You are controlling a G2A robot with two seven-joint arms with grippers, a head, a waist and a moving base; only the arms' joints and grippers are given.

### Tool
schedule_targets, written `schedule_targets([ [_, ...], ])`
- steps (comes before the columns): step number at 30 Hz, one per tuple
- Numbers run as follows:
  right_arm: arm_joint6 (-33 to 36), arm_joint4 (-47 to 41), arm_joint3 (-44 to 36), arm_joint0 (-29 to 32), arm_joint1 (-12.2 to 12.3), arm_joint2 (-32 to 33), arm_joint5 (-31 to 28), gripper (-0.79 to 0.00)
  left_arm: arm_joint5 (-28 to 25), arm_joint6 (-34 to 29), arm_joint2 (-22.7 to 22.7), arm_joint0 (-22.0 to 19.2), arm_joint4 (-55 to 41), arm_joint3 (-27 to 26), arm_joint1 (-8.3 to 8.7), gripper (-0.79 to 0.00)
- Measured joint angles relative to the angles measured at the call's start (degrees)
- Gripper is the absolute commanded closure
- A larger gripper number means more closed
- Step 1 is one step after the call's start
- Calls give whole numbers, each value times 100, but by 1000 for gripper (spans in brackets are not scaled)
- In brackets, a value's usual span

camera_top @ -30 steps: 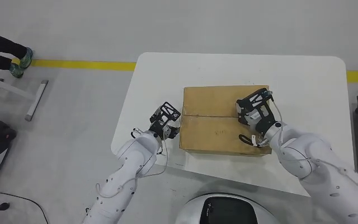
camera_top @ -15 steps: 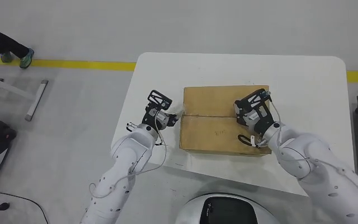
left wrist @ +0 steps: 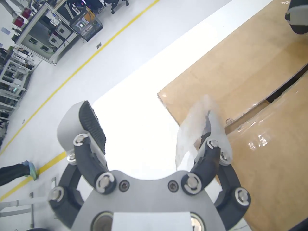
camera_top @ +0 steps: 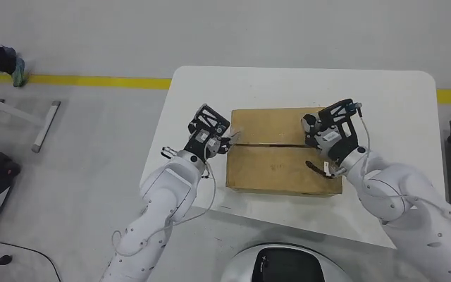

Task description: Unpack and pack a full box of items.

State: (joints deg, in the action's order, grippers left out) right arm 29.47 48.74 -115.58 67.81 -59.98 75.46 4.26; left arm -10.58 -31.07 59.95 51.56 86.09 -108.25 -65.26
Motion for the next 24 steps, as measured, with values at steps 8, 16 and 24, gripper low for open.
schedule_targets([
  [8, -8, -405, -158, 178, 31, 890, 127, 0, -144, -107, -583, -481, 335, 65, -171, -785],
  [16, -74, -670, 1, 545, 57, 1572, -7, 0, -96, -198, -1198, -912, 507, 365, -402, -785],
  [24, -149, -888, 145, 917, 80, 2130, -313, 0, 61, -279, -1773, -1269, 537, 685, -679, -785],
])
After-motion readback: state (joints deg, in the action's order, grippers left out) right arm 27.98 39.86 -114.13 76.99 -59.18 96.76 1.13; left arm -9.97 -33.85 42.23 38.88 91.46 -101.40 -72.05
